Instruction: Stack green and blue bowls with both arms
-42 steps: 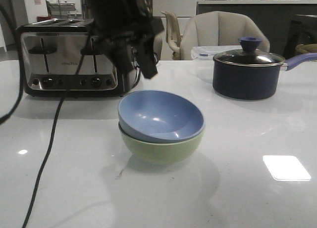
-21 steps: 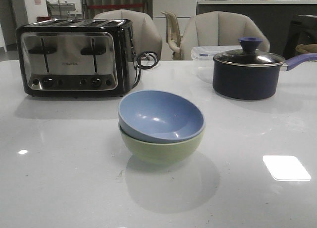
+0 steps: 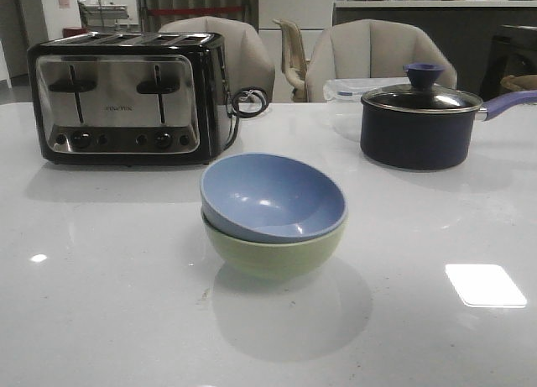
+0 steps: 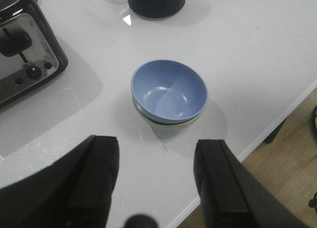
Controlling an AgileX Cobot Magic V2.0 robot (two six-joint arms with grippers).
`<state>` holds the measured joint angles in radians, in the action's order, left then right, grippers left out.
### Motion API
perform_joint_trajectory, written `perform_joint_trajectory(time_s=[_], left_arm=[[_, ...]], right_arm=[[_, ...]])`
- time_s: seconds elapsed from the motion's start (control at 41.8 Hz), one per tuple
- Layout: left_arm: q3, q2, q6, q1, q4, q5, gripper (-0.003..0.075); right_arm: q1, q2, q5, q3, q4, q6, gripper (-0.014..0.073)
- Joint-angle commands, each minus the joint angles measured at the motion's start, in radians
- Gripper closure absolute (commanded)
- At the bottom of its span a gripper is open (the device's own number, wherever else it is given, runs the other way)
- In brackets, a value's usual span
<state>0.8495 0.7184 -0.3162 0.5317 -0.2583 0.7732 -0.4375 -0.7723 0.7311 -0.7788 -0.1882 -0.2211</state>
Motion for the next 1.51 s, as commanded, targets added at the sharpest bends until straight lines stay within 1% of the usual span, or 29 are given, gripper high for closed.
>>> perform_joint_trajectory(time_s=[0.0,0.144,0.263,0.311,0.383,0.527,0.623,0.718,1.269,1.317,1.341,1.413,1.485], left_arm=[[-0.079,-0.091,0.001,0.007,-0.020,-0.137,0.0318],[-0.177,-0.168,0.001,0.007,-0.016,-0.181,0.0318],[-0.205,-0.179,0.001,0.007,0.009,-0.193,0.0319],[-0.205,-0.179,0.001,0.007,0.018,-0.193,0.0320],[-0.205,-0.179,0.001,0.007,0.022,-0.205,0.0346],[-0.205,-0.179,0.001,0.007,0.022,-0.224,0.0468],[-0.205,-0.179,0.001,0.007,0.022,-0.229,0.0560],[-0.205,-0.179,0.001,0.007,0.022,-0.236,0.0625],[-0.205,-0.179,0.001,0.007,0.026,-0.239,0.0622],[-0.210,-0.206,0.001,0.007,0.042,-0.242,0.0622],[-0.213,-0.217,0.001,-0.007,0.067,-0.248,0.0622],[-0.226,-0.261,0.001,-0.070,0.071,-0.269,0.0622],[-0.251,-0.325,0.001,-0.162,0.073,-0.286,0.0622]], right_arm=[[0.002,0.005,-0.059,-0.029,-0.008,-0.009,0.0151],[0.002,0.004,-0.058,-0.029,-0.008,-0.009,0.0151],[0.002,0.004,-0.046,-0.029,-0.008,-0.009,0.0153],[0.002,0.004,-0.042,-0.029,-0.008,-0.009,0.0179],[0.002,0.004,-0.036,-0.029,-0.008,-0.009,0.0262],[0.002,0.004,-0.031,-0.029,-0.008,-0.009,0.0470],[0.002,0.004,-0.031,-0.029,-0.008,-0.009,0.0563],[0.002,0.004,-0.031,-0.029,-0.008,-0.009,0.0558],[0.002,0.004,-0.030,-0.029,-0.009,-0.009,0.0558],[0.002,0.004,-0.030,-0.029,-0.009,-0.009,0.0558],[0.002,0.004,-0.030,-0.029,-0.009,-0.009,0.0558],[0.002,0.004,-0.030,-0.029,-0.009,-0.009,0.0558],[0.002,0.004,-0.030,-0.029,-0.009,-0.009,0.0558]])
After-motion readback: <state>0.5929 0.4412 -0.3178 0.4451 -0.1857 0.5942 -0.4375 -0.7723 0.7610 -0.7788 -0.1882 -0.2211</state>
